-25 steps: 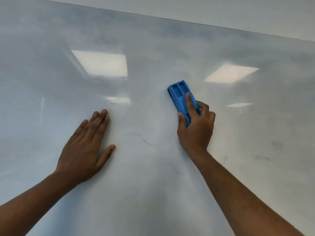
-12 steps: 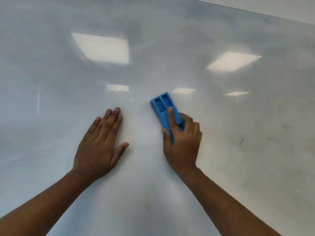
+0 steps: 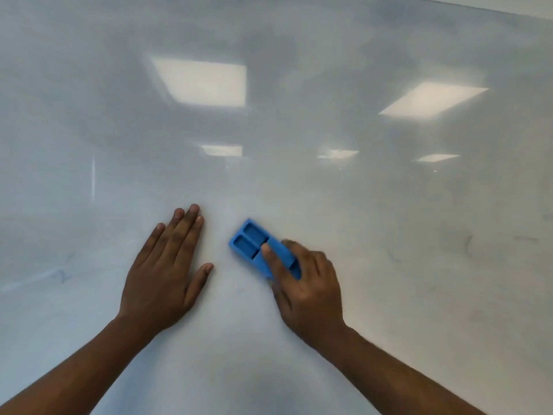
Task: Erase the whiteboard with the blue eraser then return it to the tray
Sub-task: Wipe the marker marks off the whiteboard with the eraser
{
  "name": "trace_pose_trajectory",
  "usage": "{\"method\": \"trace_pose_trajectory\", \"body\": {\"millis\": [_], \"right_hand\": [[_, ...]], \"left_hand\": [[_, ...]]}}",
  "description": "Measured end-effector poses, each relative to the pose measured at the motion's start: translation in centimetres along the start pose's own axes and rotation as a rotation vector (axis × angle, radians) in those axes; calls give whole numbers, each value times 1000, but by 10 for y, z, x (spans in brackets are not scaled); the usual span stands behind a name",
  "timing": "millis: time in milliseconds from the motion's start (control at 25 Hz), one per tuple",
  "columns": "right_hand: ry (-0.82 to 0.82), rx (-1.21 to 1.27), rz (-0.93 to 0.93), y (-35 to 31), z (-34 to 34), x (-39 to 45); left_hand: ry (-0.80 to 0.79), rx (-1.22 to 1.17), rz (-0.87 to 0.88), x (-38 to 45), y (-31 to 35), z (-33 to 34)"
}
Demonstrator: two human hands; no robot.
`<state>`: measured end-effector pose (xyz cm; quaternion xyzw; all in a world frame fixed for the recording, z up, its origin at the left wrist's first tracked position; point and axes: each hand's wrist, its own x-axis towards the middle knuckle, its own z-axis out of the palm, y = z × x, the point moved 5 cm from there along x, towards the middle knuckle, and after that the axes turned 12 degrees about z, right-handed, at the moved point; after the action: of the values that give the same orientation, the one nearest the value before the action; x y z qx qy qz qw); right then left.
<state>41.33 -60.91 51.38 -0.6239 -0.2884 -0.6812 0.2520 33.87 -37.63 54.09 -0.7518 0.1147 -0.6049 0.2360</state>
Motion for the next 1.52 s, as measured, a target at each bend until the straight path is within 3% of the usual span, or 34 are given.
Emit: {"method": "trace_pose_trajectory", "body": {"millis": [80, 120, 280, 320, 360, 440, 520, 560, 680, 760, 800, 920, 960, 1000, 1040, 1120, 1160, 1200, 1280, 1400, 1440, 1520], "right_hand": [[-104, 7, -239, -1, -4, -13], [-96, -12, -220, 14, -8, -1], [169, -61, 575, 87, -34, 40], [182, -58, 597, 77, -30, 25], [144, -51, 502, 57, -22, 0], [-55, 9, 89, 10, -14, -52], [-180, 8, -109, 22, -19, -63], [-157, -4, -70, 46, -25, -48], [86, -40, 486, 126, -49, 10], [175, -40, 687, 135, -49, 9], [166, -40, 634, 126, -43, -4], [-96, -17, 131, 92, -37, -56], [-154, -32, 45, 102, -43, -62], [-150, -31, 76, 128, -53, -55], [-93, -37, 235, 161, -65, -43], [75, 10, 761, 230, -90, -19], [130, -8, 929, 249, -96, -17], [164, -50, 960, 246, -95, -20], [127, -43, 733, 205, -77, -44], [-151, -9, 205, 155, -65, -90], [-171, -16, 153, 171, -69, -86], [-53, -52, 361, 232, -89, -59]], "left_hand": [[-8, -11, -4, -3, -2, 1], [-5, -9, -7, -4, -2, 1], [-8, -5, -33, -5, 8, 1], [-17, -11, -42, -5, 12, 2], [-28, -17, -42, -4, 17, 3], [-39, -22, -20, -3, 28, 5], [-21, -13, -8, -2, 36, 7], [-8, -13, -8, -1, 39, 9], [0, -28, 5, 7, 55, 14], [-2, -45, 36, 17, 74, 19], [-3, -58, 49, 23, 85, 22], [-2, -65, 57, 39, 108, 30], [-1, -58, 49, 42, 111, 32], [4, -50, 44, 45, 114, 34], [10, -46, 41, 46, 118, 36], [14, -40, 31, 49, 123, 39], [11, -39, 21, 52, 128, 41], [12, -41, 15, 54, 133, 42], [6, -52, 43, 55, 145, 43], [-18, -68, 92, 58, 177, 49], [-14, -71, 83, 59, 184, 51], [2, -78, 62, 67, 193, 54]]}}
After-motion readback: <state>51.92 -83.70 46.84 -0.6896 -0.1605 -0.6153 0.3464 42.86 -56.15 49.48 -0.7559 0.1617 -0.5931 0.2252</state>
